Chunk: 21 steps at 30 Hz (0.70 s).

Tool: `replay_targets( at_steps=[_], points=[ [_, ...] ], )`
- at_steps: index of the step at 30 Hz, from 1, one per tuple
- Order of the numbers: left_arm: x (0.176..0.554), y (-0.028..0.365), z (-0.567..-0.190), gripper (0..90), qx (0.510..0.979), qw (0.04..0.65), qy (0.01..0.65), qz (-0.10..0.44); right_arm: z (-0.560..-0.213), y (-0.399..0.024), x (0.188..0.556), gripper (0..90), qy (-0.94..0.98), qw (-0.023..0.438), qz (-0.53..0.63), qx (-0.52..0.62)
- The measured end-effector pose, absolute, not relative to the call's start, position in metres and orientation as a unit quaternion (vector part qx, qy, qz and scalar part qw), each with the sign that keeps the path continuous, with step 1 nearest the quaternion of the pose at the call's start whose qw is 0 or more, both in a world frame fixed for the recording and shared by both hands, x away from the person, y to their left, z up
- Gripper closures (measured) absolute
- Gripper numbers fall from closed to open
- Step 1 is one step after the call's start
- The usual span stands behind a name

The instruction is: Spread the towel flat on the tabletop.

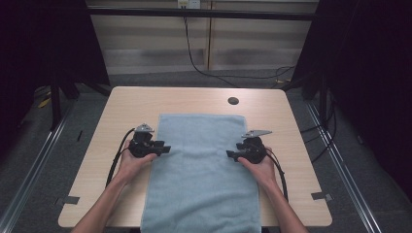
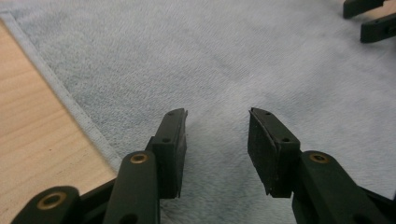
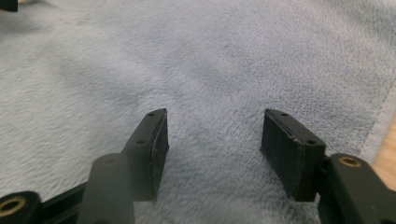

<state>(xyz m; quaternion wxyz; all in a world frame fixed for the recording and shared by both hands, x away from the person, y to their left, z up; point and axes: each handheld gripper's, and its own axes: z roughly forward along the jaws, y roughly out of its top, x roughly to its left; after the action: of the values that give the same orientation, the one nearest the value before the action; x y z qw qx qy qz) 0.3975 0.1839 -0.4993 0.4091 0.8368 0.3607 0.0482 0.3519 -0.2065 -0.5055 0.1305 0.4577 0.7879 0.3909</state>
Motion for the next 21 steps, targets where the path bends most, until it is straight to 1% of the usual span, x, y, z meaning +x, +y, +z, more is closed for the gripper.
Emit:
replay_targets(
  at_steps=[1, 2, 7, 10, 17, 21],
  points=[
    [0.397, 0.182, -0.502, 56.3, 0.84, 0.403, 0.36, 0.049, -0.508, -0.206, 0.352, 40.9, 0.788, 0.133, 0.391, 0.456],
    [0.395, 0.182, -0.504, 56.3, 0.844, 0.403, 0.349, 0.062, -0.509, -0.206, 0.351, 40.8, 0.789, 0.136, 0.391, 0.454],
    [0.386, 0.182, -0.506, 55.7, 0.843, 0.408, 0.344, 0.071, -0.508, -0.201, 0.337, 40.3, 0.808, 0.152, 0.368, 0.434],
    [0.383, 0.185, -0.506, 55.7, 0.838, 0.414, 0.35, 0.057, -0.506, -0.202, 0.33, 40.3, 0.816, 0.14, 0.365, 0.426],
    [0.366, 0.182, -0.506, 55.4, 0.848, 0.41, 0.33, 0.067, -0.507, -0.207, 0.303, 40.2, 0.817, 0.136, 0.375, 0.416],
    [0.357, 0.182, -0.504, 55.3, 0.85, 0.41, 0.327, 0.052, -0.505, -0.207, 0.293, 40.2, 0.815, 0.128, 0.373, 0.424]
  ],
)
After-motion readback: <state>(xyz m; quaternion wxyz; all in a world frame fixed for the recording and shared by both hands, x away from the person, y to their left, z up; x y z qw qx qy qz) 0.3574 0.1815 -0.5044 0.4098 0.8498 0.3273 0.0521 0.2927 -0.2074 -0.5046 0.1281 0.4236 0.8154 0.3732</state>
